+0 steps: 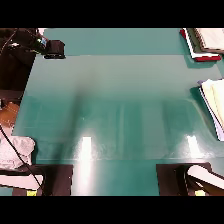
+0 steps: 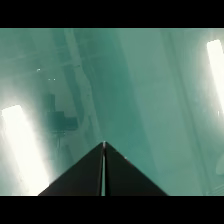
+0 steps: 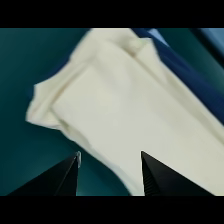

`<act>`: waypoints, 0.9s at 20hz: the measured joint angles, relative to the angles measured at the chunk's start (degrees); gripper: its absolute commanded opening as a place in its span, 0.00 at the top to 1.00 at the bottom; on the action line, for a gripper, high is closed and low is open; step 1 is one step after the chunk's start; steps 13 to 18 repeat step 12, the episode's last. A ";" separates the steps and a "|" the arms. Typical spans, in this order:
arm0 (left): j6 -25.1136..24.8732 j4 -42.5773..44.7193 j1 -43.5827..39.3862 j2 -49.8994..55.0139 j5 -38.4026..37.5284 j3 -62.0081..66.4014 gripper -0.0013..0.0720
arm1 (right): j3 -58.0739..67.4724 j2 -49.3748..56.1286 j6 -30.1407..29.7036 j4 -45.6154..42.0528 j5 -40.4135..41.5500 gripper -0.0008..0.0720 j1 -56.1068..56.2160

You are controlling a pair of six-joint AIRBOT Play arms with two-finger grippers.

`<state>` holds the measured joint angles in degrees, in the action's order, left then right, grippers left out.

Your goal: Fold the shirts.

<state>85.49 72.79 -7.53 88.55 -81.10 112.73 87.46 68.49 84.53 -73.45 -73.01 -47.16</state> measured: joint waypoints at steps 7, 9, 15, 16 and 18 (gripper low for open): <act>0.00 -0.02 0.00 0.00 2.89 0.00 0.95 | 0.00 -5.77 0.09 7.98 -2.69 0.96 17.73; 0.00 -0.04 0.00 0.00 3.65 0.00 0.95 | 0.00 -6.95 0.07 8.48 -3.37 0.96 23.10; 0.00 -0.02 0.00 0.00 4.70 0.00 0.95 | 0.00 -8.11 -0.02 8.74 -3.80 0.96 29.33; 0.00 -0.02 0.00 0.00 4.70 0.00 0.95 | 0.00 -8.11 -0.02 8.74 -3.80 0.96 29.33; 0.00 -0.02 0.00 0.00 4.70 0.00 0.95 | 0.00 -8.11 -0.02 8.74 -3.80 0.96 29.33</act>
